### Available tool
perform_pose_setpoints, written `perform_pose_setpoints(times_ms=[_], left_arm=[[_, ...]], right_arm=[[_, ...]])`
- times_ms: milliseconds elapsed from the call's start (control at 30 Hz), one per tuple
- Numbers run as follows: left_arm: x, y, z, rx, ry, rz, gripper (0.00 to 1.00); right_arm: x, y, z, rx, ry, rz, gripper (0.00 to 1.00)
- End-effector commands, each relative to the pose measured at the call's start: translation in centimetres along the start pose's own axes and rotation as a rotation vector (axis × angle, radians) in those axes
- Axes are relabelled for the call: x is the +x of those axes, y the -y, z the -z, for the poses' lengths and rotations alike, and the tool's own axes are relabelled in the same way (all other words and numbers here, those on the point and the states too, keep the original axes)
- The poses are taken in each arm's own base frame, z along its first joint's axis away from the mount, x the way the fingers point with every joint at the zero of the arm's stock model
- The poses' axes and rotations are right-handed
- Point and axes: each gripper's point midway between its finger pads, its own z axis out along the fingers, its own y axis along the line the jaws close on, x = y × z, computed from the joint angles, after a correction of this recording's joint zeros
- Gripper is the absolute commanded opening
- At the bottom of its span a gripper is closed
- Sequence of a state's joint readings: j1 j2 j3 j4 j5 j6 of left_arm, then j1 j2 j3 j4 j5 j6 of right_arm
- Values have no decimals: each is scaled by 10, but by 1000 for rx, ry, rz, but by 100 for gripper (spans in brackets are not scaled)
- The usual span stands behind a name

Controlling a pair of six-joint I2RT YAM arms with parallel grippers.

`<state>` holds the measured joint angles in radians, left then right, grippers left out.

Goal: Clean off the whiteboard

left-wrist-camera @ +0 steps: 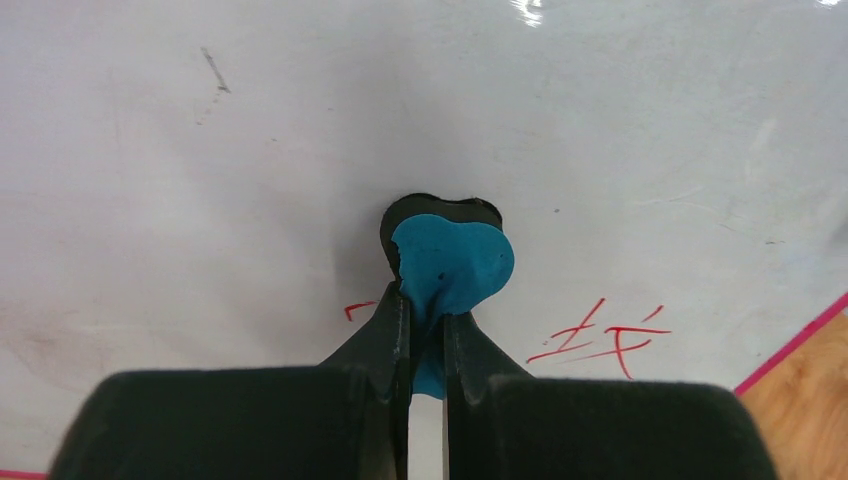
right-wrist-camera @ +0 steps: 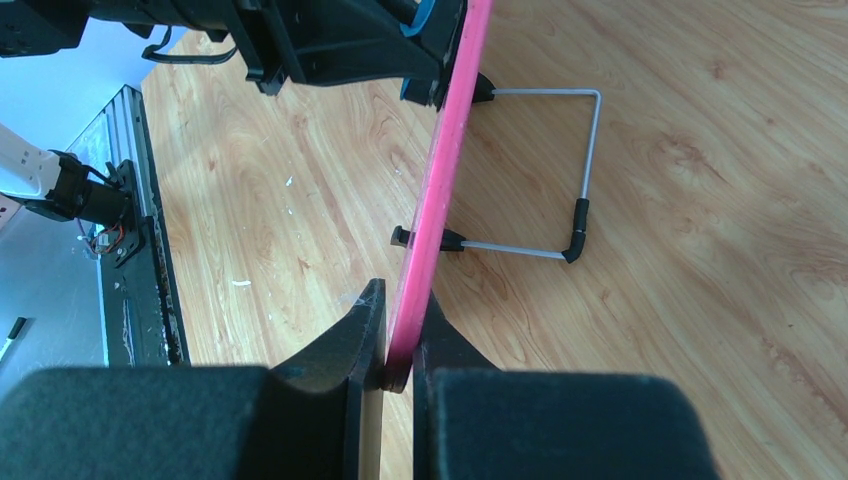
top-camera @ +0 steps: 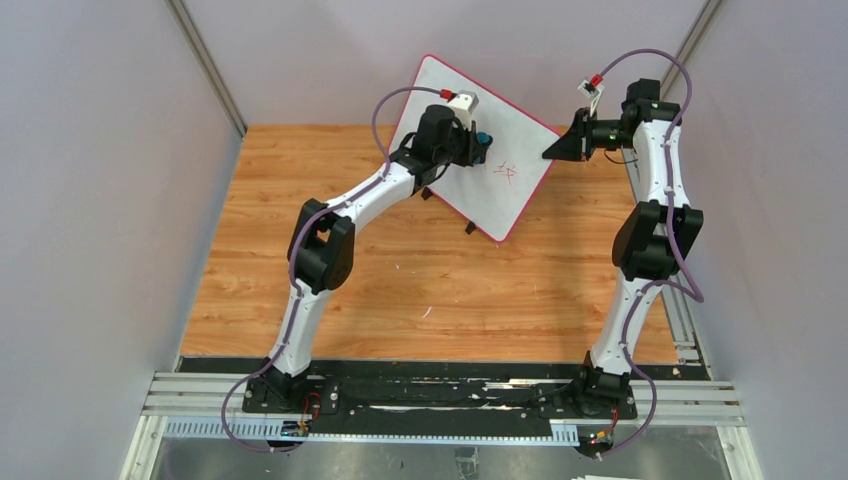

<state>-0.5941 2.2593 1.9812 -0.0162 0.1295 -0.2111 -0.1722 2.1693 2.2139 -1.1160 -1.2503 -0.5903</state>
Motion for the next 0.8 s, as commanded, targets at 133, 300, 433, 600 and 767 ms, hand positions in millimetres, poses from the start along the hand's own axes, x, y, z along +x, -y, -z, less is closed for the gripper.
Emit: perform_pose_setpoints(times_ms=[133, 300, 433, 600, 767], left_arm=[[0, 71, 12, 161, 5, -3, 0], [5, 61, 12, 119, 0, -27, 0], [12, 34, 11, 68, -24, -22, 0], [9, -21, 13, -16, -20, 22, 0], [-4, -63, 22, -83, -3, 43, 0]], right_arm=[[7, -16, -20, -50, -42, 50, 1], [7, -17, -20, -50, -42, 51, 1], [8, -17, -20, -52, -43, 49, 1], [9, -17, -21, -54, -43, 48, 1], [8, -17, -20, -52, -44, 53, 1]])
